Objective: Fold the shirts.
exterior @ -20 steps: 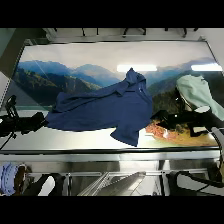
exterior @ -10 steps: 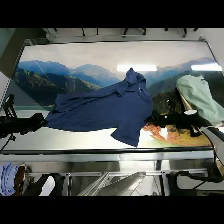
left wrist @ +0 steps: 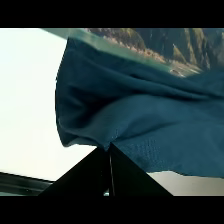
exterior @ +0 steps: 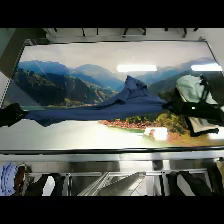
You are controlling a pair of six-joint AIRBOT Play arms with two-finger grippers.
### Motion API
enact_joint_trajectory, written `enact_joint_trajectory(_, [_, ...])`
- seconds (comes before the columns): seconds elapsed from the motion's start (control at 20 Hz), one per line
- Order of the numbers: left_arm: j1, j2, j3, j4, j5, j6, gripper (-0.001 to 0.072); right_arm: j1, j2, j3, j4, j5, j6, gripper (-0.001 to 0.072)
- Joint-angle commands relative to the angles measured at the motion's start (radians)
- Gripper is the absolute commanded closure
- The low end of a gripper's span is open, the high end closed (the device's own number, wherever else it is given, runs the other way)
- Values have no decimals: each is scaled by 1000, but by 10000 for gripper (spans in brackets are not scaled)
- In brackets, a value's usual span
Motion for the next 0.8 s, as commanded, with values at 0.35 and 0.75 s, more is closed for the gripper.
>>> enact_joint_trajectory(0.35, [-631,24,627,638,-406,-87,695,-7,233,716,-527,532,156,690])
enact_joint_trajectory(0.75, [-955,-93,1174,988,-405,-110,696,-7,14,1371,-589,576,183,691])
